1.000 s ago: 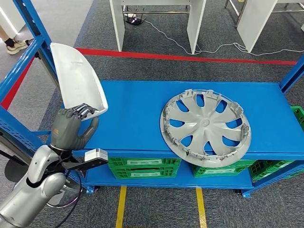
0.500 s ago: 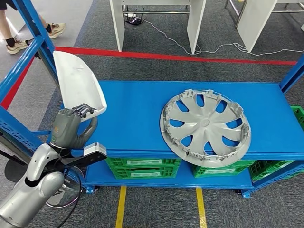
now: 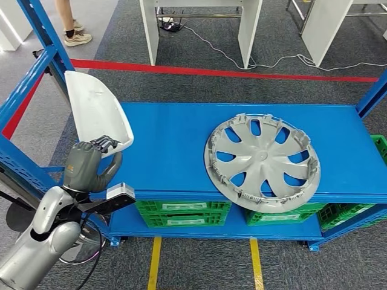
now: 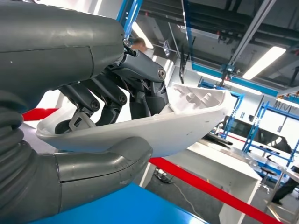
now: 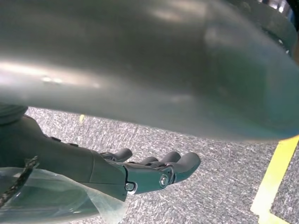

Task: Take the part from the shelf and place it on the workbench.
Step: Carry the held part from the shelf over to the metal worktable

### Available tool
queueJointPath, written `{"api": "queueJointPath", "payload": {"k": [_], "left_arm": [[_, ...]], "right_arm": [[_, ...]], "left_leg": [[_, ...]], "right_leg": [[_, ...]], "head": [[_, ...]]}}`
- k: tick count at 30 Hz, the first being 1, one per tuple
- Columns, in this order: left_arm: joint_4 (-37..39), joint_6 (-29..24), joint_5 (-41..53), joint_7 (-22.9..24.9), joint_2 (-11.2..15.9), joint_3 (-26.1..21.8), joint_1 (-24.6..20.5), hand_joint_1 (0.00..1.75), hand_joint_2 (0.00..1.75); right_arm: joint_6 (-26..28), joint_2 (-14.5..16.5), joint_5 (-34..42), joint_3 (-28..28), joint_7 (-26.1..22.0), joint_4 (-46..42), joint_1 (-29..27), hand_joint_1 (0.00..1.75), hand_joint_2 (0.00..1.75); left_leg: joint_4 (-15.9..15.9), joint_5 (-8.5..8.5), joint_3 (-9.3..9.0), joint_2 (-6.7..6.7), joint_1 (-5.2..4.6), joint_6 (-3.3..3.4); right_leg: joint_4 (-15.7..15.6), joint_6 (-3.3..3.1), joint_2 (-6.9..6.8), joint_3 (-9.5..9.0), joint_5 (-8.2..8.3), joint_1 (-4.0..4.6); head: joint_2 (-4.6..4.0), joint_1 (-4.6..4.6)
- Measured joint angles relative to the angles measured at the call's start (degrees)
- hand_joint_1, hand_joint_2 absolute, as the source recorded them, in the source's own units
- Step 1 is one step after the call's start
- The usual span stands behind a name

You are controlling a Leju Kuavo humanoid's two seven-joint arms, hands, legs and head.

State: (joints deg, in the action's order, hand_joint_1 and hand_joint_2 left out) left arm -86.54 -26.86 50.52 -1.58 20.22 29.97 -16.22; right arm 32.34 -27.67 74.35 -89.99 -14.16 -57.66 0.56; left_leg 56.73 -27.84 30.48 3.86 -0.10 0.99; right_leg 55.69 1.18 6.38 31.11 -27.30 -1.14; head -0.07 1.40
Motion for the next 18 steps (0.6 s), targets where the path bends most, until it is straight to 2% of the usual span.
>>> {"api": "queueJointPath", "payload": {"k": [3, 5, 6, 7, 8, 10, 11, 12, 13, 14, 16, 17, 18], "left_arm": [[0.0, 0.1, 0.1, 0.2, 0.1, -0.3, 0.1, 1.75, 1.75], [0.0, 0.2, 0.2, 0.3, 0.2, -0.3, 0.1, 1.75, 1.75], [0.0, 0.2, 0.3, 0.3, 0.1, -0.4, 0.1, 1.75, 1.75], [0.0, 0.3, 0.3, 0.4, 0.1, -0.4, 0.1, 1.75, 1.75], [0.0, 0.3, 0.3, 0.5, 0.1, -0.5, 0.2, 1.75, 1.75], [0.0, 0.4, 0.4, 0.8, 0.2, -0.5, 0.6, 1.75, 1.75], [0.0, 0.5, 0.3, 0.8, 0.2, -0.6, 0.9, 1.75, 1.75], [0.1, 0.5, 0.3, 0.9, 0.2, -0.6, 1.2, 1.75, 1.75], [0.1, 0.5, 0.2, 0.9, 0.2, -0.6, 1.4, 1.75, 1.75], [0.2, 0.5, 0.1, 0.9, 0.2, -0.6, 1.5, 1.75, 1.75], [0.2, 0.5, -0.1, 0.9, 0.2, -0.7, 1.6, 1.75, 1.75], [0.2, 0.5, -0.2, 1.0, 0.2, -0.8, 1.6, 1.75, 1.75], [0.2, 0.5, -0.2, 1.0, 0.2, -0.9, 1.6, 1.75, 1.75]], "right_arm": [[0.1, 0.0, 0.1, 0.0, 0.0, 0.0, -0.1, 0.0, 0.0], [0.2, 0.0, 0.1, 0.0, 0.0, 0.0, -0.1, 0.0, 0.0], [0.2, 0.0, 0.1, 0.0, 0.0, 0.0, -0.2, 0.0, 0.0], [0.3, 0.0, 0.1, 0.0, 0.0, -0.1, -0.1, 0.0, 0.0], [0.4, 0.0, 0.1, 0.0, 0.0, -0.1, -0.1, 0.0, 0.0], [0.7, 0.0, 0.1, 0.0, 0.0, -0.1, 0.1, 0.0, 0.0], [0.7, 0.0, 0.0, 0.0, 0.0, -0.1, 0.1, 0.0, 0.0], [0.7, 0.0, 0.0, 0.0, 0.1, 0.0, 0.1, 0.0, 0.0], [0.7, 0.0, -0.1, 0.0, 0.1, 0.0, 0.1, 0.0, 0.0], [0.7, 0.0, -0.1, 0.0, 0.1, 0.0, 0.0, 0.0, 0.0], [0.8, 0.0, -0.1, 0.0, 0.2, 0.1, 0.0, 0.0, 0.0], [0.8, 0.0, -0.1, 0.0, 0.2, 0.1, 0.1, 0.0, 0.0], [0.8, 0.0, 0.0, 0.0, 0.2, 0.1, 0.1, 0.0, 0.0]], "left_leg": [[0.3, -0.08, 0.08, -0.01, -0.11, 0.25], [0.3, 0.16, 0.09, -0.19, -0.14, 0.68], [0.1, 0.48, 0.01, -0.55, -0.01, 0.99], [-0.3, 0.87, -0.06, -0.98, 0.13, 1.37], [-0.7, 1.19, -0.05, -1.5, 0.28, 1.67], [-0.9, 1.52, 0.26, -2.45, 0.36, 1.96], [-0.8, 1.58, 0.53, -2.9, 0.35, 1.94], [-0.6, 1.62, 0.79, -3.32, 0.35, 1.9], [-0.4, 1.64, 1.04, -3.66, 0.38, 1.86], [-0.2, 1.64, 1.25, -3.9, 0.44, 1.76], [0.3, 1.59, 1.63, -4.19, 0.5, 1.29], [0.6, 1.61, 1.87, -4.26, 0.44, 0.89], [0.9, 1.72, 2.11, -4.3, 0.35, 0.44]], "right_leg": [[0.0, 0.31, 0.15, 0.02, 0.05, -0.13], [-0.2, 0.8, 0.53, 0.04, 0.35, -0.21], [-0.1, 1.01, 0.27, 0.22, 0.24, -0.16], [0.5, 1.24, -0.84, 0.64, -0.44, -0.03], [2.3, 1.39, -2.32, 1.53, -1.86, 0.13], [9.2, 1.68, -5.29, 4.6, -5.99, 0.17], [13.2, 1.85, -5.76, 6.23, -7.59, 0.07], [15.8, 2.02, -5.93, 7.22, -8.22, -0.05], [16.4, 2.18, -6.01, 7.21, -7.75, -0.17], [14.5, 2.31, -6.09, 6.0, -6.26, -0.3], [6.9, 2.5, -6.33, 1.41, -3.04, -0.48], [3.7, 2.39, -6.34, -0.47, -2.17, -0.46], [1.9, 2.2, -6.3, -1.49, -1.95, -0.41]], "head": [[0.0, -0.01], [0.0, -0.02], [0.0, 0.01], [0.0, 0.11], [0.0, 0.24], [0.0, 0.42], [0.0, 0.43], [0.0, 0.4], [0.0, 0.41], [0.0, 0.43], [0.0, 0.44], [0.0, 0.44], [0.0, 0.44]]}}
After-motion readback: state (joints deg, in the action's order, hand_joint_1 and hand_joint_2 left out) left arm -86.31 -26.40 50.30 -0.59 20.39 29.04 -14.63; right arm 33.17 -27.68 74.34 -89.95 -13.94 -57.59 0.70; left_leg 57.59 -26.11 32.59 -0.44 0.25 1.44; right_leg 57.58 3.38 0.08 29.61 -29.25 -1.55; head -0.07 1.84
